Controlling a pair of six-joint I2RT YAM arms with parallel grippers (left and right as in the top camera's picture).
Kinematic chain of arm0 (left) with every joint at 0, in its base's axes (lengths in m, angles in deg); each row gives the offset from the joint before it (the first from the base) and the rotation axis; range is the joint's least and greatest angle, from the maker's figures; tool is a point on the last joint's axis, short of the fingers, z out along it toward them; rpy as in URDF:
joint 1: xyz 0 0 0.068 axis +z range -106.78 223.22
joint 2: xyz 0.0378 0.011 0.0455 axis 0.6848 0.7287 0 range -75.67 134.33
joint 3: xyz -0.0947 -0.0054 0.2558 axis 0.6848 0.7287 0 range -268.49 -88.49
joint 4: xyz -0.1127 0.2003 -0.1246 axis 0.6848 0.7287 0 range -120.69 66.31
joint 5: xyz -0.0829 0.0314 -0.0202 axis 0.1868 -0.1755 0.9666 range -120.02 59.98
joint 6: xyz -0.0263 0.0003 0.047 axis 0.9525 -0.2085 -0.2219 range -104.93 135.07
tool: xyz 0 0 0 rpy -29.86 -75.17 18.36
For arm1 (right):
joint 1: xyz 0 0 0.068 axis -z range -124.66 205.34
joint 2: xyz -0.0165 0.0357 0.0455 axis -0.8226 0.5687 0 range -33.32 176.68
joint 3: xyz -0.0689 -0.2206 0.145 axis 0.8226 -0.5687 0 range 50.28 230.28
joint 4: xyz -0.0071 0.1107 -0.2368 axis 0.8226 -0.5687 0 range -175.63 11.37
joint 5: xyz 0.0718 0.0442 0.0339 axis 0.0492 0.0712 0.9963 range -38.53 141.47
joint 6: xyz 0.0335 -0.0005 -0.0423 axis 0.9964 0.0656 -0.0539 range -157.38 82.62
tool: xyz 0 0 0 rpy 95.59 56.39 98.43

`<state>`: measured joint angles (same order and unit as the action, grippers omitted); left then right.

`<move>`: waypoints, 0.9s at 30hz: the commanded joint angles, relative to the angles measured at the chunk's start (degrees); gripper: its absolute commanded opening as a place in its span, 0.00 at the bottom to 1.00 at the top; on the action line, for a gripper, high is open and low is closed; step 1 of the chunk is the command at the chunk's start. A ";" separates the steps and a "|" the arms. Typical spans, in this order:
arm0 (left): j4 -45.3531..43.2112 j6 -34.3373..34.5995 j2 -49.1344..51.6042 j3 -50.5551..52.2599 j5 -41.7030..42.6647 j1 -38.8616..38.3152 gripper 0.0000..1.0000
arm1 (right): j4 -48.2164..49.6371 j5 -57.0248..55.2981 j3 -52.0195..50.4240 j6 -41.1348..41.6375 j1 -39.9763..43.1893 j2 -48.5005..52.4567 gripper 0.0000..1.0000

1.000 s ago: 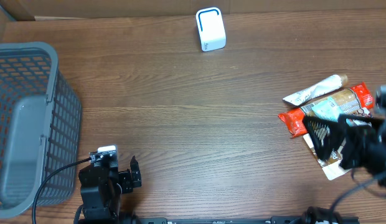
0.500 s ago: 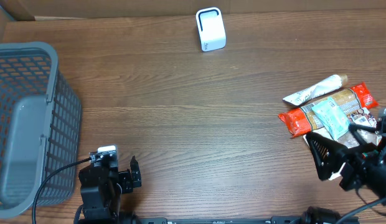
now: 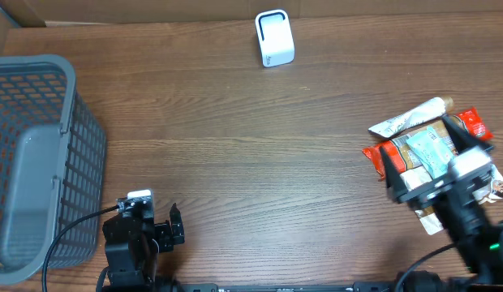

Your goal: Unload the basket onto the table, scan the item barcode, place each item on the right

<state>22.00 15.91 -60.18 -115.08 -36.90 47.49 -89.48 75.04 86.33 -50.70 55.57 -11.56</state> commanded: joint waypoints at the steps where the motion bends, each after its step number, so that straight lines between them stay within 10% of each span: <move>1: -0.20 -1.07 -0.24 -0.02 0.37 0.31 1.00 | 6.80 -3.76 -12.44 -0.22 -1.01 -6.12 1.00; 12: -0.20 -1.07 -0.22 -0.02 0.39 0.31 0.99 | 14.36 -11.39 -35.58 3.52 -3.80 -21.75 1.00; 27: -0.17 -1.07 -0.24 -0.02 0.39 0.31 0.99 | 6.12 -24.81 -35.60 17.86 -3.80 -21.59 1.00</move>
<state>22.04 15.91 -60.18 -115.08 -36.88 47.49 -83.76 51.87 51.34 -34.39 52.18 -32.52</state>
